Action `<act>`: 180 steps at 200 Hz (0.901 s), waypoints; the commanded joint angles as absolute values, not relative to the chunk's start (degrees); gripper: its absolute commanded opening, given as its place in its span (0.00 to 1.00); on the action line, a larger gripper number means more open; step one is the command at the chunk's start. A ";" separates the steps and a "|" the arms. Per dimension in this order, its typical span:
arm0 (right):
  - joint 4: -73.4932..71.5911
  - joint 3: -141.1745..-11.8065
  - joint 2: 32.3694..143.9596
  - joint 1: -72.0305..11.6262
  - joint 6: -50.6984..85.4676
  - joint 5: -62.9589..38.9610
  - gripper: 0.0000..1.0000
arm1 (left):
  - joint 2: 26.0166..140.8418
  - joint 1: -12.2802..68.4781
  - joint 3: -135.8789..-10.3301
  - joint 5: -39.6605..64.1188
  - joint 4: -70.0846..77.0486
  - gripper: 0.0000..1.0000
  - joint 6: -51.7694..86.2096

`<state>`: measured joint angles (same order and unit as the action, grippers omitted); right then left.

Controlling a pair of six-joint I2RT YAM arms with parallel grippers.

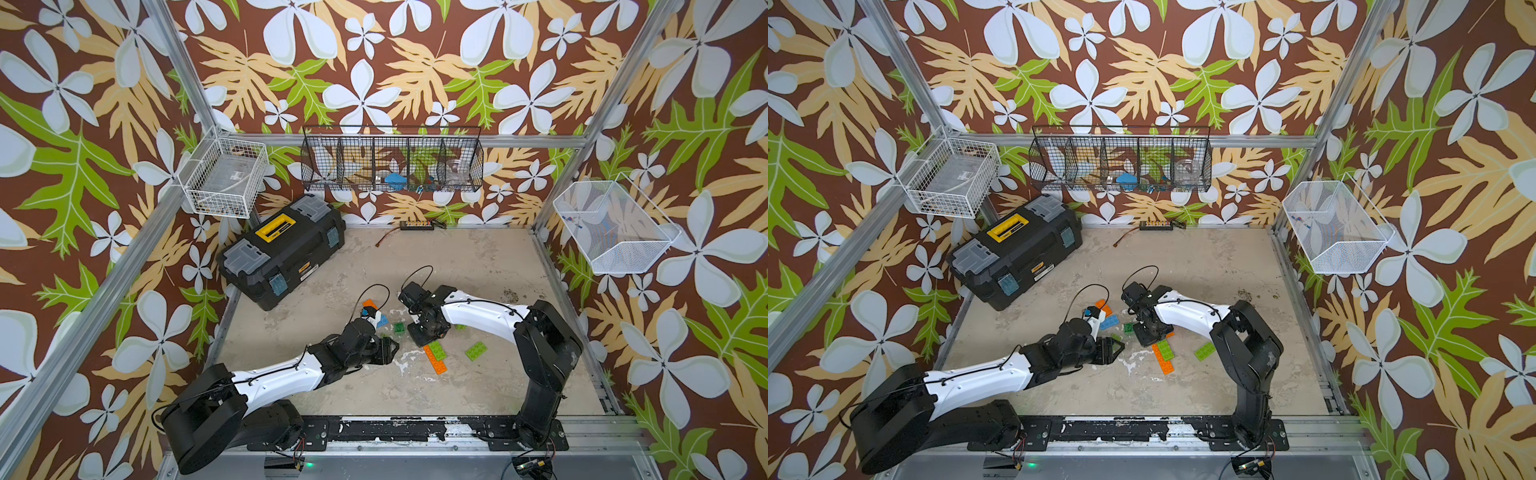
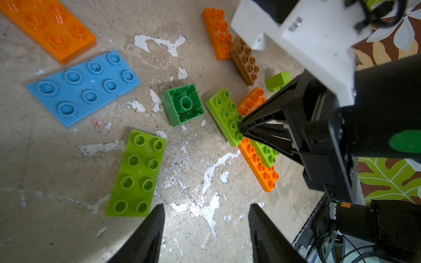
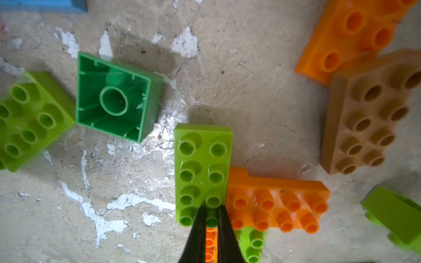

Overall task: Assemble a small pinwheel with lego
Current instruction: Assemble the lego brick with the lego brick.

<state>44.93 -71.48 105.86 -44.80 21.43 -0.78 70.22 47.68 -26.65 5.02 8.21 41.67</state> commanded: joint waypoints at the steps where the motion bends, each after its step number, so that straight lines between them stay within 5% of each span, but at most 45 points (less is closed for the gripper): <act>1: 48.56 -71.41 106.74 -44.91 21.21 -1.00 0.09 | 70.57 47.81 -27.24 5.27 8.53 0.62 41.14; 86: 44.87 -75.84 107.09 -44.85 40.68 -0.42 0.11 | 70.76 47.73 -29.54 3.10 6.44 0.62 40.78; 180: 47.02 -76.35 108.19 -44.90 38.63 0.09 0.20 | 69.18 47.72 -28.39 2.99 5.40 0.65 41.04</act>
